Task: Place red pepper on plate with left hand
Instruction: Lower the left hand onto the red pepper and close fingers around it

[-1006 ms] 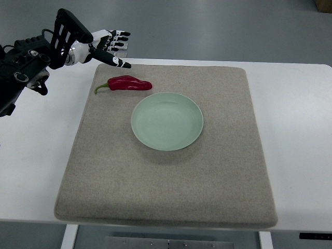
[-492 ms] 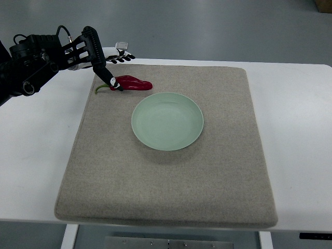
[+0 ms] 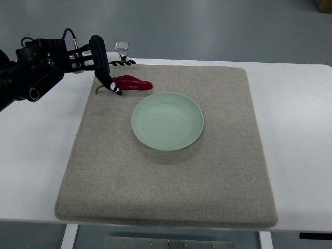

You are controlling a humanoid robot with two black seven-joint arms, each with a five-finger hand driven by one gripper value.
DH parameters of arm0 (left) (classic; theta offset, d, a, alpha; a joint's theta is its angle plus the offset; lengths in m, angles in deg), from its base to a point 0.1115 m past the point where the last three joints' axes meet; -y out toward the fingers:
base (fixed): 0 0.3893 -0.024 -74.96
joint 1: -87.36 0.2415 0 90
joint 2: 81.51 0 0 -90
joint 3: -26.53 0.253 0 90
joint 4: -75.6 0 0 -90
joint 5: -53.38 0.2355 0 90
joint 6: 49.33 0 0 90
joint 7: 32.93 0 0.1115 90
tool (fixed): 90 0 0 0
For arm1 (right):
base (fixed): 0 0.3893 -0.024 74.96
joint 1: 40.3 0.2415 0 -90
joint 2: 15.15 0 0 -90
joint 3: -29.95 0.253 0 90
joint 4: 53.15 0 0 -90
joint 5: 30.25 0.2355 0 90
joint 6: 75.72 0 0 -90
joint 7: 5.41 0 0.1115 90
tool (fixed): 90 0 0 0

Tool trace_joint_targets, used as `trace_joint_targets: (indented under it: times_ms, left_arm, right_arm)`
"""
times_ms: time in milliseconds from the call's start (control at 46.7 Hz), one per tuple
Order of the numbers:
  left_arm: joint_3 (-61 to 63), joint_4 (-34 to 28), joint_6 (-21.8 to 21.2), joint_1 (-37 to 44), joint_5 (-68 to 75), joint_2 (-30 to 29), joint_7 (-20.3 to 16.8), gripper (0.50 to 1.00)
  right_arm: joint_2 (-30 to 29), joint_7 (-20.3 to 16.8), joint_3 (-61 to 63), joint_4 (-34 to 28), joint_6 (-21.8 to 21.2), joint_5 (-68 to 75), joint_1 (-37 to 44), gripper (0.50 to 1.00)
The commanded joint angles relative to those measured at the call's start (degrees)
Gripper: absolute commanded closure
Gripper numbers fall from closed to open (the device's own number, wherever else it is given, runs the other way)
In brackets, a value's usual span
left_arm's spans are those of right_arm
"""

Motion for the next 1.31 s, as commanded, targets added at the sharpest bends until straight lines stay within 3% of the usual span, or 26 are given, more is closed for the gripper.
trace_joint_targets:
  times_ms: [0, 342, 492, 899, 1156, 1284]
  left_arm:
    - [0.9, 0.0, 0.0, -0.1, -0.3, 0.1, 0.0, 0.521]
    - [0.9, 0.2, 0.0, -0.2, -0.9, 0.8, -0.3, 0.510]
    - [1.1, 0.4, 0.0, -0.1, -1.0, 0.7, -3.7, 0.508]
    - [2.6, 0.3, 0.0, 0.2, -0.7, 1.5, -3.4, 0.527]
    - [2.7, 0.0, -0.7, 0.2, -0.2, 1.5, -3.4, 0.649]
    - [2.8, -0.1, -0.7, 0.2, 0.0, 1.5, -3.3, 0.748]
  right_arm:
    - [0.0, 0.0, 0.0, 0.0, 0.0, 0.0, 0.1, 0.568]
    - [0.0, 0.0, 0.0, 0.0, 0.0, 0.0, 0.0, 0.568]
    - [0.0, 0.0, 0.0, 0.0, 0.0, 0.0, 0.0, 0.568]
    - [0.0, 0.0, 0.0, 0.0, 0.0, 0.0, 0.0, 0.568]
    - [0.0, 0.0, 0.0, 0.0, 0.0, 0.0, 0.0, 0.568]
    - [0.0, 0.0, 0.0, 0.0, 0.0, 0.0, 0.0, 0.568]
